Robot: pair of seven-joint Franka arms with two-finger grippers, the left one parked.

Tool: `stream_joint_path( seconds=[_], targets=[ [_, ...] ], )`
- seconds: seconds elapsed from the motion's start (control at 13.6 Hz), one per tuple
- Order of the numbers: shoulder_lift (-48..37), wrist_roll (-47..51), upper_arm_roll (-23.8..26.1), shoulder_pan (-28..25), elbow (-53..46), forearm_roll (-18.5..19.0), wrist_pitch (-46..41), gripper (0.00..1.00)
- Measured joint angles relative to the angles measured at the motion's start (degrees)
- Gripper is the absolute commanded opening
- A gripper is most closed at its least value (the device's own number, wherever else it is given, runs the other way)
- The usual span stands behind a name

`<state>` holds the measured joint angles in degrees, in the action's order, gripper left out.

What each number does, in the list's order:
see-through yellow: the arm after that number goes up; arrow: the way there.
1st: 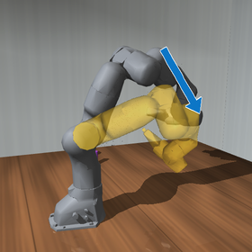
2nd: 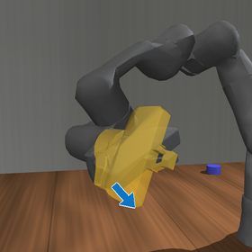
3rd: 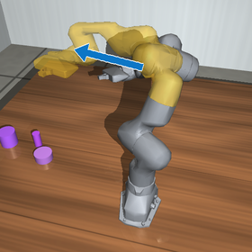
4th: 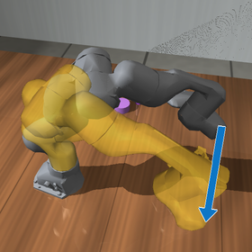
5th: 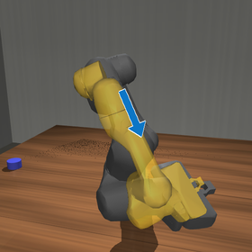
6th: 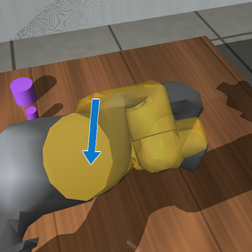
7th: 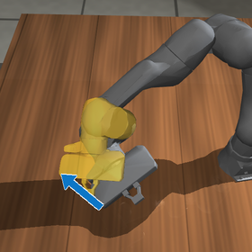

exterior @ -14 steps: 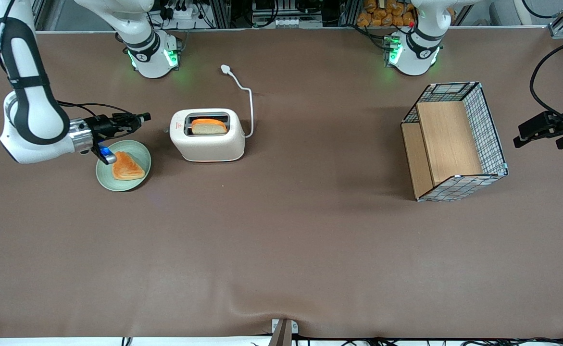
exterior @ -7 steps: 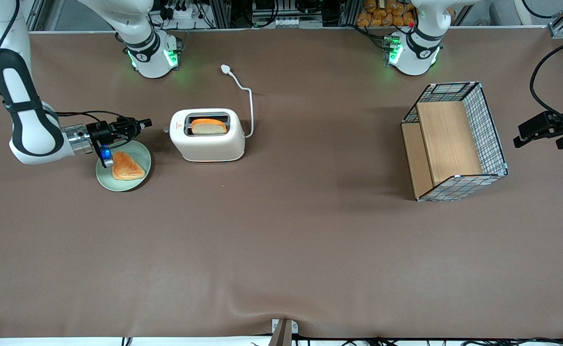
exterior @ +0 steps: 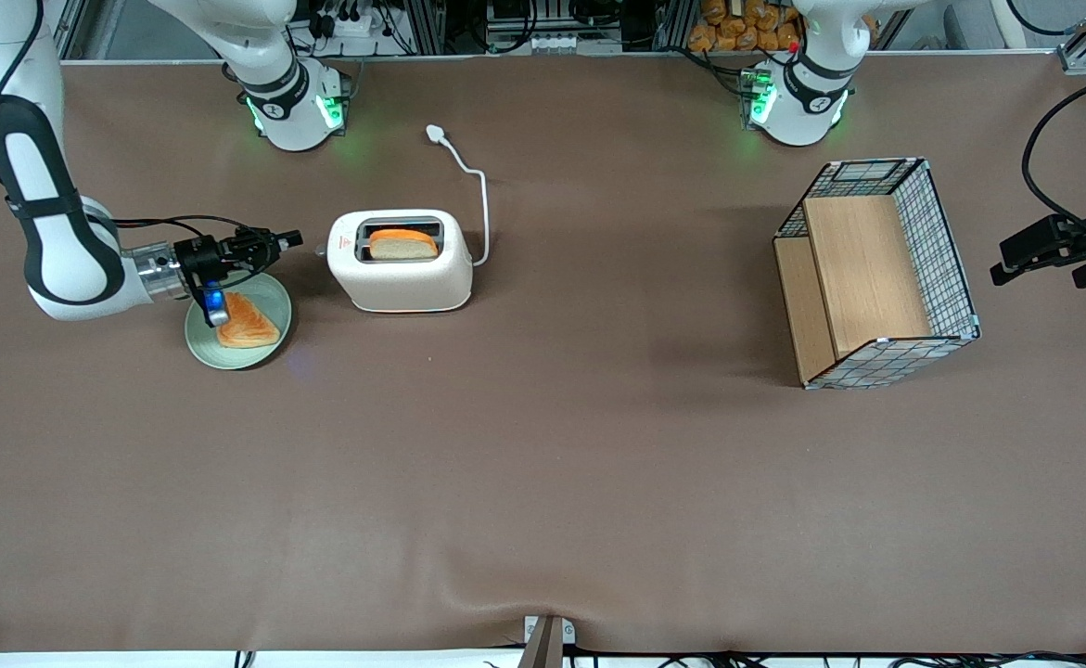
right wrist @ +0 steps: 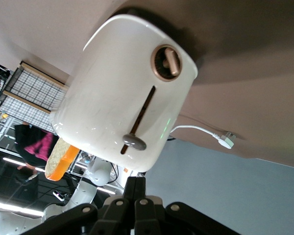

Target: Press toaster button with right arm

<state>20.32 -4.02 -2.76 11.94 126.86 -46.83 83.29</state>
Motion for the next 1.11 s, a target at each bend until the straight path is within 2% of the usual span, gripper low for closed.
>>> stream_joint_path(
  seconds=[0.29, 1.11],
  targets=[
    [-0.3, 0.0, 0.1, -2.9, -0.3, -0.2, 0.8, 0.03],
    [1.3, 0.0, 0.0, -3.3, -0.1, -0.2, 3.4, 0.04]
  ],
)
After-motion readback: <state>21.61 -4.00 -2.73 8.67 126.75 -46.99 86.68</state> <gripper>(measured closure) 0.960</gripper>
